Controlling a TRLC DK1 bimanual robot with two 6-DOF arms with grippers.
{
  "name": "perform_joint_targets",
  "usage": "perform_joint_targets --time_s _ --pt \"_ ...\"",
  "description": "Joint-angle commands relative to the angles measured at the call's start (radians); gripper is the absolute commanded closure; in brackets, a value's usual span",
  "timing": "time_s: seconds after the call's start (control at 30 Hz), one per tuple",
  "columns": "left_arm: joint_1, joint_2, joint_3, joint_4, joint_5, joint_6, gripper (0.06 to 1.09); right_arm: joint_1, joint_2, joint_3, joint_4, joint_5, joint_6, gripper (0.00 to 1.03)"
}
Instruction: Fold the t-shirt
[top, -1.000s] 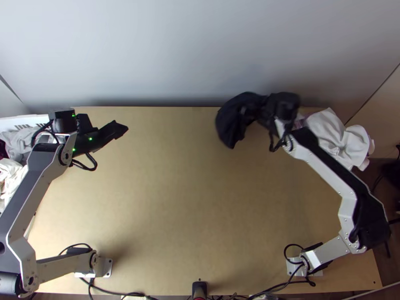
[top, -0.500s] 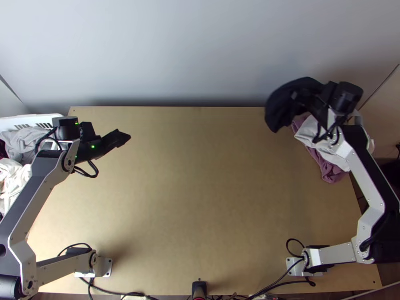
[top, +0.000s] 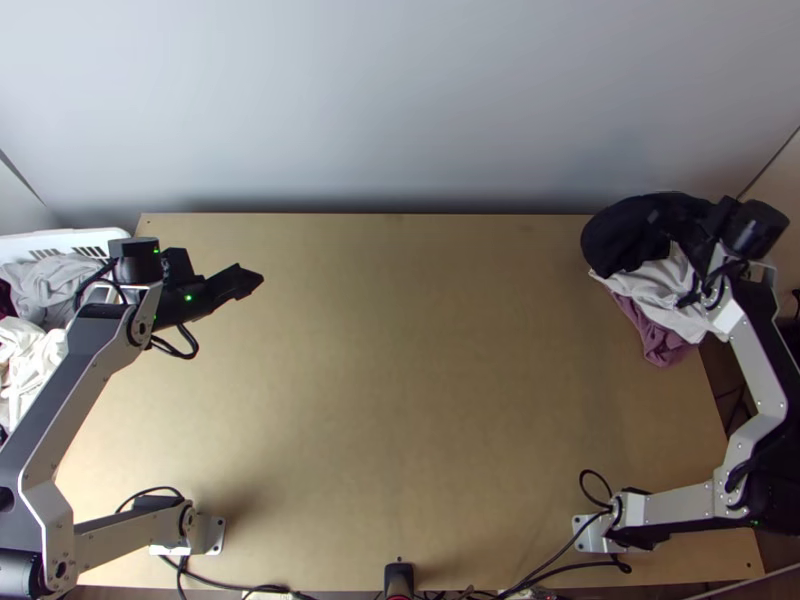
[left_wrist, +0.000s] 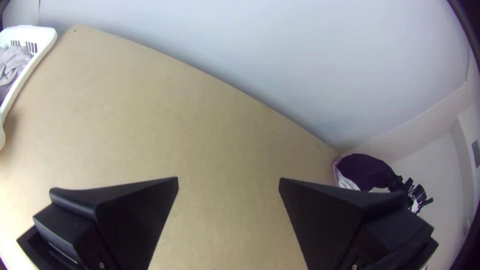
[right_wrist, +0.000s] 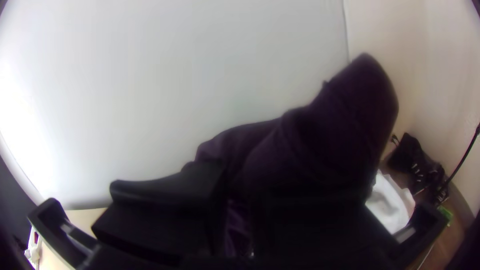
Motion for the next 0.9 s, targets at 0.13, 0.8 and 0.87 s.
perform_joint_targets --time_s 0.13,0.8,0.87 --pt "0.021 -0.038 -0.036 -0.004 0.001 0.035 0.11 -0.220 0.016 -0.139 0.136 -0.174 -0.055 1.00" --pt "0.029 -0.121 -0.113 -0.031 0.002 0.047 0.11 -0.440 0.263 -0.348 0.331 -0.232 -0.316 1.00" --pt "0.029 -0.133 -0.114 -0.041 0.002 0.047 0.11 -0.453 0.296 -0.337 0.355 -0.232 -0.314 1.00"
